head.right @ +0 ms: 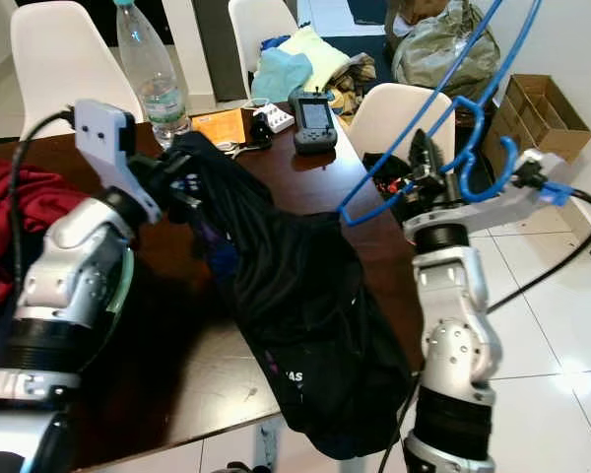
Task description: Hang hanger
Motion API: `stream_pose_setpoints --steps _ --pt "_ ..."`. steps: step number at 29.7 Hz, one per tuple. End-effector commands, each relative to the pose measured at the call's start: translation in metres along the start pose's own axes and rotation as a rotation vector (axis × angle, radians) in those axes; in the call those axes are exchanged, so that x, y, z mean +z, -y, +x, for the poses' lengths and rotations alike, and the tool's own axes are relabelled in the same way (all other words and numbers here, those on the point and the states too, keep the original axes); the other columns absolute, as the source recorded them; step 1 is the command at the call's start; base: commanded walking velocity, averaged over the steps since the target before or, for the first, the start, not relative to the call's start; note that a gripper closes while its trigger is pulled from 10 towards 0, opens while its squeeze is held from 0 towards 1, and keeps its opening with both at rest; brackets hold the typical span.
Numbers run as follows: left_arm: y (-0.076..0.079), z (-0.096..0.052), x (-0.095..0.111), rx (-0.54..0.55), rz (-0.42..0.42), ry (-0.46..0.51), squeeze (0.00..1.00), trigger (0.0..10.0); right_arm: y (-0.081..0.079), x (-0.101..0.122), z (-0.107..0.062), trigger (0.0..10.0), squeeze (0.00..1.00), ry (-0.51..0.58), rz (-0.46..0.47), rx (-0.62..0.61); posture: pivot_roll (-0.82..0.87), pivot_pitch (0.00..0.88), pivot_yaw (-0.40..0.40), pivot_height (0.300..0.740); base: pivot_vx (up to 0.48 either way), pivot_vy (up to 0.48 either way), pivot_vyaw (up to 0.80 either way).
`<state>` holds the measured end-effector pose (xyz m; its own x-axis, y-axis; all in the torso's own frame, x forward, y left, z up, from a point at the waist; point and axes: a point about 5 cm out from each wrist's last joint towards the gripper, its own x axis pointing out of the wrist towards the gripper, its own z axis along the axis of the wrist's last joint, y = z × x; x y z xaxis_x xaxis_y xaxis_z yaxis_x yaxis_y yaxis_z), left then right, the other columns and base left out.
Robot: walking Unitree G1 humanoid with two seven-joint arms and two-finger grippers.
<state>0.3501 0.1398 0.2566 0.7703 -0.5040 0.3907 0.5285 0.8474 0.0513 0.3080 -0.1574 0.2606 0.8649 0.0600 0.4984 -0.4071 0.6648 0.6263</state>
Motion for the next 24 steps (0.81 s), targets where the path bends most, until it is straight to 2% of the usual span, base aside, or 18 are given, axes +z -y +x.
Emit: stream_pose_setpoints --steps 1,2,4,5,6,8,9,16,17,19,20,21,23,24 --pt "0.032 0.002 -0.018 -0.127 -0.092 -0.039 0.0 10.0 -0.011 -0.014 0.006 0.0 0.0 -0.027 0.036 0.047 0.05 0.172 0.04 0.74 0.0 0.0 0.0" --pt "0.032 0.002 -0.018 -0.127 -0.092 -0.039 0.0 10.0 -0.011 -0.014 0.006 0.0 0.0 -0.027 0.036 0.047 0.05 0.172 0.04 0.74 0.0 0.0 0.0" --pt "0.076 0.005 -0.043 -0.266 -0.183 -0.093 0.0 10.0 -0.025 -0.026 0.014 0.0 0.0 -0.037 0.114 0.082 0.05 0.168 0.039 0.74 0.0 0.0 0.0" --pt "0.076 0.005 -0.043 -0.266 -0.183 -0.093 0.0 10.0 -0.025 -0.026 0.014 0.0 0.0 -0.037 0.114 0.082 0.05 0.168 0.039 0.74 0.0 0.0 0.0" --pt "0.09 0.006 -0.051 -0.302 -0.205 -0.109 0.0 10.0 -0.03 -0.029 0.017 0.0 0.0 -0.034 0.146 0.096 0.05 0.167 0.041 0.74 0.0 0.0 0.0" --pt "0.09 0.006 -0.051 -0.302 -0.205 -0.109 0.0 10.0 -0.03 -0.029 0.017 0.0 0.0 -0.034 0.146 0.096 0.05 0.167 0.041 0.74 0.0 0.0 0.0" --pt "0.097 0.006 -0.055 -0.318 -0.212 -0.117 0.0 10.0 -0.033 -0.031 0.019 0.0 0.0 -0.031 0.163 0.104 0.05 0.167 0.041 0.74 0.0 0.0 0.0" --pt "0.101 0.005 -0.058 -0.347 -0.207 -0.136 0.0 10.0 -0.033 -0.03 0.022 0.0 0.0 -0.011 0.177 0.101 0.06 0.167 0.044 0.74 0.0 0.0 0.0" --pt "0.105 -0.001 -0.06 -0.394 -0.199 -0.164 0.0 10.0 -0.031 -0.029 0.023 0.0 0.0 0.005 0.186 0.09 0.07 0.172 0.041 0.74 0.0 0.0 0.0" --pt "0.105 -0.001 -0.06 -0.394 -0.199 -0.164 0.0 10.0 -0.031 -0.029 0.023 0.0 0.0 0.005 0.186 0.09 0.07 0.172 0.041 0.74 0.0 0.0 0.0" --pt "0.11 -0.007 -0.062 -0.442 -0.191 -0.189 0.0 10.0 -0.029 -0.028 0.025 0.0 0.0 0.017 0.189 0.082 0.07 0.172 0.04 0.74 0.0 0.0 0.0" --pt "0.11 -0.007 -0.062 -0.442 -0.191 -0.189 0.0 10.0 -0.029 -0.028 0.025 0.0 0.0 0.017 0.189 0.082 0.07 0.172 0.04 0.74 0.0 0.0 0.0" --pt "0.114 -0.021 -0.061 -0.519 -0.202 -0.222 0.0 10.0 -0.026 -0.027 0.03 0.0 0.0 0.035 0.168 0.074 0.08 0.172 0.037 0.74 0.0 0.0 0.0" --pt "0.114 -0.021 -0.061 -0.519 -0.202 -0.222 0.0 10.0 -0.026 -0.027 0.03 0.0 0.0 0.035 0.168 0.074 0.08 0.172 0.037 0.74 0.0 0.0 0.0"
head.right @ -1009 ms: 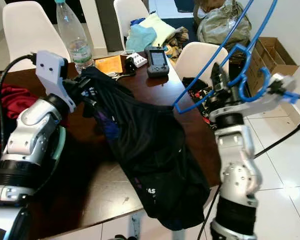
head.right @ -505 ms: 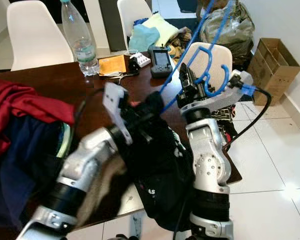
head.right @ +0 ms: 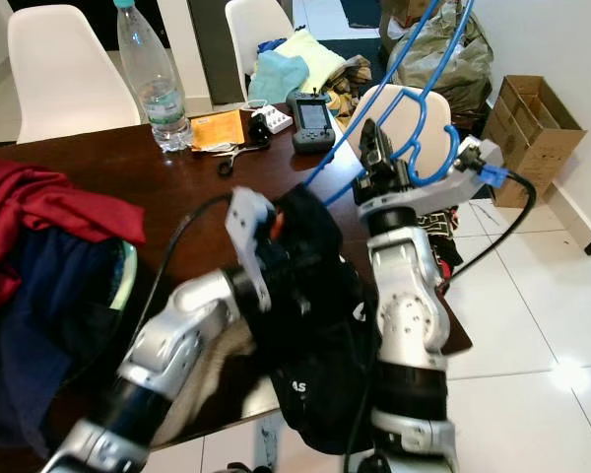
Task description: Hang hanger
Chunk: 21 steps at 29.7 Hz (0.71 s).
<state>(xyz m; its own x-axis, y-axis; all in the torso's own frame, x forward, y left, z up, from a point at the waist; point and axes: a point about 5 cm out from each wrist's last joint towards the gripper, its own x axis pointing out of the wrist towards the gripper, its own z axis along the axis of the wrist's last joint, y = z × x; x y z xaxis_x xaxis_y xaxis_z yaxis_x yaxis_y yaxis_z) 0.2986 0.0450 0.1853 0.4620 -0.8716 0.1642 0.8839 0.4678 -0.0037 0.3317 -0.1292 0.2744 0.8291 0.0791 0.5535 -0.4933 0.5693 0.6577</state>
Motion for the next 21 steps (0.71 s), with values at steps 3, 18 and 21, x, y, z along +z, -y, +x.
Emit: stream_pose_setpoints --steps 3,18,21 --pt "-0.002 -0.018 0.008 -0.046 -0.008 -0.007 0.0 10.0 -0.003 -0.002 0.004 0.0 0.0 0.022 0.006 0.007 0.08 0.173 0.034 0.74 0.0 0.0 0.0" --pt "-0.03 -0.062 -0.001 0.044 0.094 -0.167 0.0 10.0 0.016 0.041 0.012 0.0 0.0 0.069 -0.141 -0.033 0.07 0.176 0.037 0.74 0.0 0.0 0.0" --pt "-0.035 -0.063 -0.002 0.091 0.107 -0.175 0.0 10.0 0.018 0.037 0.011 0.0 0.0 -0.038 -0.38 -0.011 0.07 0.177 0.035 0.74 0.0 0.0 0.0"
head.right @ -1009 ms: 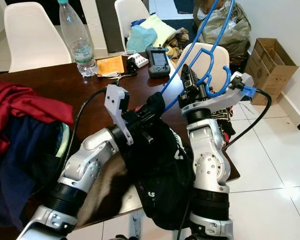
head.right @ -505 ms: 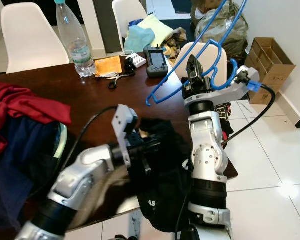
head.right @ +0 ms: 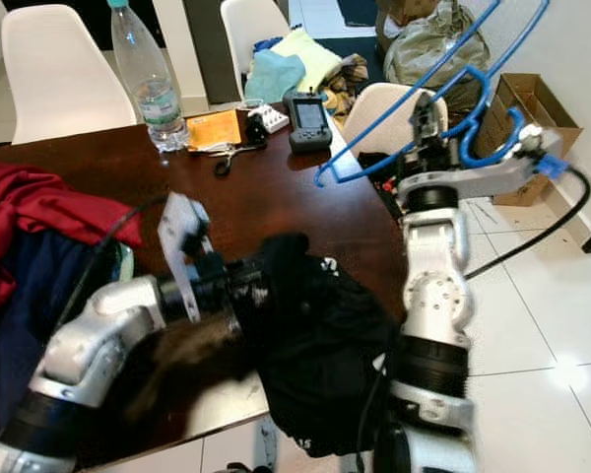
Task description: Hang hanger
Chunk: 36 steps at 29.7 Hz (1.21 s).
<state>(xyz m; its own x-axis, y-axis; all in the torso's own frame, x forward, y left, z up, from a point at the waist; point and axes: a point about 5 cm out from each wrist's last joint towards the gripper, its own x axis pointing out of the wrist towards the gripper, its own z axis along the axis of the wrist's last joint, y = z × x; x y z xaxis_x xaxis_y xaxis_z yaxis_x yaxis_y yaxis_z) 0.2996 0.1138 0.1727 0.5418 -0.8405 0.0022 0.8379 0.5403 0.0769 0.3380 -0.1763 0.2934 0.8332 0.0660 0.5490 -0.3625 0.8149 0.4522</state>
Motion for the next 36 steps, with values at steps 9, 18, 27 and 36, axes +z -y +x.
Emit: stream_pose_setpoints --steps 9,18,27,36 --pt "-0.022 -0.005 0.034 0.114 -0.016 0.156 0.0 10.0 -0.007 -0.031 -0.019 0.0 0.0 -0.314 -0.545 0.211 0.06 0.179 0.043 0.74 0.0 0.0 0.0" --pt "0.007 0.008 0.034 -0.036 -0.063 0.196 0.0 10.0 -0.04 -0.099 -0.044 9.1 0.0 -0.637 -0.237 0.309 0.07 0.179 0.038 0.74 0.0 0.0 0.0" --pt "0.019 0.013 0.033 -0.095 -0.082 0.207 0.0 10.0 -0.049 -0.124 -0.053 10.0 0.0 -0.755 -0.392 0.406 0.07 0.178 0.033 0.74 0.0 0.0 0.0" --pt "0.023 0.018 0.038 -0.113 -0.096 0.238 0.0 10.0 -0.025 -0.111 -0.042 10.0 0.0 -0.681 -0.182 0.153 0.06 0.172 0.032 0.74 0.0 0.0 0.0"
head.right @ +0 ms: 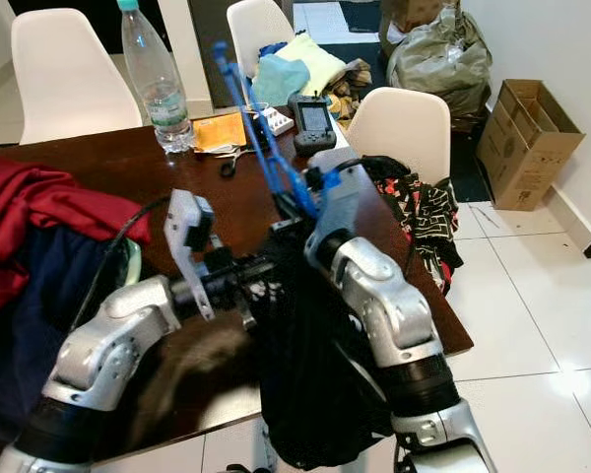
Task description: Hang hanger
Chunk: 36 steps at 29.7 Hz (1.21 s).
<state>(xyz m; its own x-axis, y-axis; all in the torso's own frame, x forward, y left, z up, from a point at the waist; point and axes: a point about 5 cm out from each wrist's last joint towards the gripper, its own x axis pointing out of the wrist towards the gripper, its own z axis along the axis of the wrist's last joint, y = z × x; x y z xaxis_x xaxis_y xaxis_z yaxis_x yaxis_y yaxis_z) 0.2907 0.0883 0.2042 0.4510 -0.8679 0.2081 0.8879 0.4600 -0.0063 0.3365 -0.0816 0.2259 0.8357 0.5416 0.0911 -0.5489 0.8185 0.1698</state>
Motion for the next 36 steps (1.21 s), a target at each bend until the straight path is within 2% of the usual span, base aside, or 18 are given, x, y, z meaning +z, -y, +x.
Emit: stream_pose_setpoints --steps 1,4,6,8,11,12,13,16,17,18,20,22,23,25,30,33,35,36 --pt "0.005 0.002 0.004 -0.028 -0.005 0.027 0.0 10.0 0.017 -0.02 -0.006 10.0 0.0 -0.064 0.076 -0.086 0.06 0.172 0.032 0.74 0.0 0.0 0.0" --pt "-0.018 0.002 0.037 0.071 0.064 0.124 0.0 10.0 0.062 -0.003 -0.034 10.0 0.0 0.048 0.099 -0.26 0.06 0.164 0.033 0.74 0.0 0.0 0.0" --pt "-0.026 0.001 0.047 0.106 0.087 0.153 0.0 10.0 0.069 -0.002 -0.039 10.0 0.0 0.051 0.081 -0.283 0.06 0.164 0.033 0.74 0.0 0.0 0.0" --pt "-0.064 -0.008 0.087 0.277 0.222 0.194 0.0 10.0 0.079 -0.001 -0.047 10.0 0.0 0.058 0.062 -0.323 0.07 0.156 0.036 0.74 0.0 0.0 0.0" --pt "-0.078 -0.014 0.104 0.342 0.273 0.213 0.0 10.0 0.082 -0.001 -0.05 10.0 0.0 0.058 0.056 -0.337 0.07 0.155 0.037 0.74 0.0 0.0 0.0" --pt "-0.1 -0.026 0.135 0.449 0.353 0.245 0.0 10.0 0.086 -0.001 -0.054 10.0 0.0 0.067 0.055 -0.36 0.07 0.154 0.043 0.74 0.0 0.0 0.0" --pt "-0.1 -0.026 0.135 0.449 0.353 0.245 0.0 10.0 0.086 -0.001 -0.054 10.0 0.0 0.067 0.055 -0.36 0.07 0.154 0.043 0.74 0.0 0.0 0.0" --pt "-0.128 -0.05 0.189 0.623 0.508 0.271 0.0 10.0 0.089 0.0 -0.058 10.0 0.0 0.087 0.064 -0.391 0.08 0.151 0.052 0.74 0.0 0.0 0.0" --pt "-0.128 -0.05 0.189 0.623 0.508 0.271 0.0 10.0 0.089 0.0 -0.058 10.0 0.0 0.087 0.064 -0.391 0.08 0.151 0.052 0.74 0.0 0.0 0.0" --pt "-0.137 -0.063 0.219 0.722 0.609 0.257 0.0 10.0 0.089 0.0 -0.059 10.0 0.0 0.098 0.072 -0.4 0.08 0.152 0.062 0.74 0.0 0.0 0.0" --pt "-0.137 -0.063 0.219 0.722 0.609 0.257 0.0 10.0 0.089 0.0 -0.059 10.0 0.0 0.098 0.072 -0.4 0.08 0.152 0.062 0.74 0.0 0.0 0.0" --pt "-0.14 -0.084 0.268 0.898 0.775 0.244 0.0 10.0 0.088 0.001 -0.06 10.0 0.0 0.125 0.085 -0.41 0.08 0.153 0.068 0.74 0.0 0.0 0.0" --pt "-0.14 -0.084 0.268 0.898 0.775 0.244 0.0 10.0 0.088 0.001 -0.06 10.0 0.0 0.125 0.085 -0.41 0.08 0.153 0.068 0.74 0.0 0.0 0.0" --pt "-0.137 -0.101 0.299 1.032 0.83 0.282 0.0 10.0 0.088 0.002 -0.062 10.0 0.0 0.148 0.097 -0.424 0.08 0.158 0.082 0.74 0.0 0.0 0.0" --pt "-0.141 -0.095 0.295 1.007 0.793 0.278 0.0 10.0 0.089 0.0 -0.064 10.0 0.0 0.148 0.091 -0.444 0.08 0.163 0.079 0.74 0.0 0.0 0.0" --pt "-0.146 -0.067 0.267 0.843 0.721 0.227 0.0 10.0 0.09 -0.001 -0.065 10.0 0.0 0.143 0.085 -0.458 0.08 0.169 0.075 0.74 0.0 0.0 0.0" --pt "-0.147 -0.063 0.263 0.819 0.71 0.223 0.0 10.0 0.09 -0.001 -0.065 10.0 0.0 0.142 0.084 -0.459 0.08 0.169 0.075 0.74 0.0 0.0 0.0" --pt "-0.146 -0.039 0.237 0.651 0.636 0.188 0.0 10.0 0.091 -0.001 -0.066 10.0 0.0 0.134 0.074 -0.47 0.07 0.174 0.075 0.74 0.0 0.0 0.0"
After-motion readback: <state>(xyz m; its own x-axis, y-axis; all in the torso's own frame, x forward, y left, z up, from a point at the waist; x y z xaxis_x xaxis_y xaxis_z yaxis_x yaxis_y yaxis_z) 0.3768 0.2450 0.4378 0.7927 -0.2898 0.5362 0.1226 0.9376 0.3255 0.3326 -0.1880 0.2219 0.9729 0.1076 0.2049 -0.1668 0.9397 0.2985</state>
